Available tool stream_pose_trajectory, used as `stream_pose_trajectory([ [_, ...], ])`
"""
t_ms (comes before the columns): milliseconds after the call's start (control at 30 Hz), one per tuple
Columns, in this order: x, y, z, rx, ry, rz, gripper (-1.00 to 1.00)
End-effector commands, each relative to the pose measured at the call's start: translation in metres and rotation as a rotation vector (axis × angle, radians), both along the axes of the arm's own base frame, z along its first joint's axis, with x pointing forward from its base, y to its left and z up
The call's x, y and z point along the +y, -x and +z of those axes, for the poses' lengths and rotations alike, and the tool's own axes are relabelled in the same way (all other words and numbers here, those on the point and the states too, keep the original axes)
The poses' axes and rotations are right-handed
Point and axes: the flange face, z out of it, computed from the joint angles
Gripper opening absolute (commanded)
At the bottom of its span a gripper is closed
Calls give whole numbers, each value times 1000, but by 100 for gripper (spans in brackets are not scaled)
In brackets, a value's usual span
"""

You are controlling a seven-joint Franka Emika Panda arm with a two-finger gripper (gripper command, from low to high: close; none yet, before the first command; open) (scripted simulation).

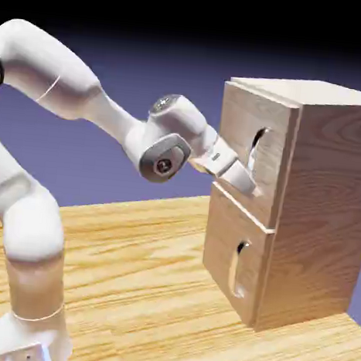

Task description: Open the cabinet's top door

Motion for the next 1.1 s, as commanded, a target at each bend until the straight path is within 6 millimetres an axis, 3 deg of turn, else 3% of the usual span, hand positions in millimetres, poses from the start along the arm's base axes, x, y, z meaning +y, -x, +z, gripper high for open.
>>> stream_pose_trajectory([
  [0, 0, -2, 17, -21, 17, 21, 0],
  [233, -18, 3, 128, -167, 144, 103, 0],
  [267, -21, 5, 135, -177, 177, 119, 0],
  [633, -19, 22, 126, -196, 671, 389, 0],
  [1067, -24, 37, 102, -203, 1260, 667, 0],
])
